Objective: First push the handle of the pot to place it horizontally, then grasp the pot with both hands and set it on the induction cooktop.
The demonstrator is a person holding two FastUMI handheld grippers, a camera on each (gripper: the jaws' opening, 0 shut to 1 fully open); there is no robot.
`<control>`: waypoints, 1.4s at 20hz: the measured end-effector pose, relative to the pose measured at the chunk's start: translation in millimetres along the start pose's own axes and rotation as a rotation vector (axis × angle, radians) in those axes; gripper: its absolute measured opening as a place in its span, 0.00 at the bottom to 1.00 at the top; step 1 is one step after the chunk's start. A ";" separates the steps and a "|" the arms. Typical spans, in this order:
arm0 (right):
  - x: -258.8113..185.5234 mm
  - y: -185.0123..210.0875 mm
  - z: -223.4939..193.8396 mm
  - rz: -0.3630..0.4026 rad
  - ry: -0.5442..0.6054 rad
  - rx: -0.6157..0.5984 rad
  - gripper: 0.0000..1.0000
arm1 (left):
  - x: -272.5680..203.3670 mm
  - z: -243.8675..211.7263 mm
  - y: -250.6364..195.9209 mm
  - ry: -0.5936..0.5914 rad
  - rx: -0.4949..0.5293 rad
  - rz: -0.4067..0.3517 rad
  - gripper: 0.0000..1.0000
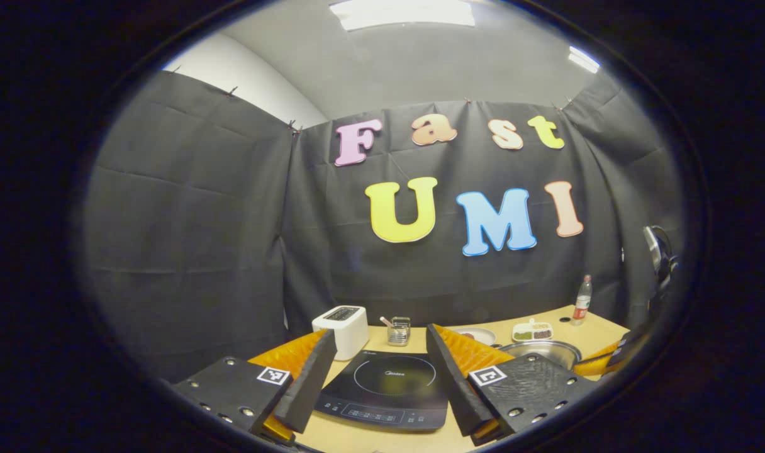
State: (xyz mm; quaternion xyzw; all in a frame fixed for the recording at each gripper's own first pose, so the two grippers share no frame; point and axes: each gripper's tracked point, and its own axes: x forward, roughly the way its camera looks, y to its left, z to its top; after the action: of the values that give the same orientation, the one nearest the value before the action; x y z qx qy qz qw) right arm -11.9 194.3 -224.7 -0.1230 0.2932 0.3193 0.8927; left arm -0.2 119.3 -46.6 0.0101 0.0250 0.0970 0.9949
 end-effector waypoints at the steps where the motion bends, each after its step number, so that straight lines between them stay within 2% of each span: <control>1: 4.5 1.4 -8.8 0.017 0.028 -0.007 0.03 | 2.1 -1.9 0.4 0.006 0.001 0.009 0.84; 5: 19.2 5.2 -33.5 0.084 0.098 0.022 0.03 | 9.8 -3.0 -7.6 0.017 0.003 0.027 0.85; 9: 29.1 -1.3 -54.7 0.099 0.189 0.067 0.02 | 16.6 -2.4 -14.7 0.021 0.011 0.027 0.85; 16: 39.3 -20.6 -87.8 0.070 0.303 0.104 0.02 | 26.8 -6.7 -30.0 0.032 0.012 0.016 0.85; 23: 34.7 -36.5 -99.3 0.030 0.323 0.155 0.03 | 34.7 -6.9 -45.3 0.030 0.004 -0.016 0.85; 24: 34.6 -38.7 -99.7 0.023 0.324 0.162 0.00 | 35.7 -6.4 -48.0 0.029 0.004 -0.021 0.85; 28: 33.0 -47.9 -100.9 -0.007 0.326 0.170 0.02 | 40.3 -6.8 -55.0 0.027 0.004 -0.043 0.84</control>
State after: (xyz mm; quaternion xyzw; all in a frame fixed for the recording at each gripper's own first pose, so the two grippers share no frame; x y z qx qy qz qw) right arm -5.5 133.0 -323.5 -0.0983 0.4595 0.2661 0.8417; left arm 49.6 73.3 -56.7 0.0102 0.0387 0.0756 0.9963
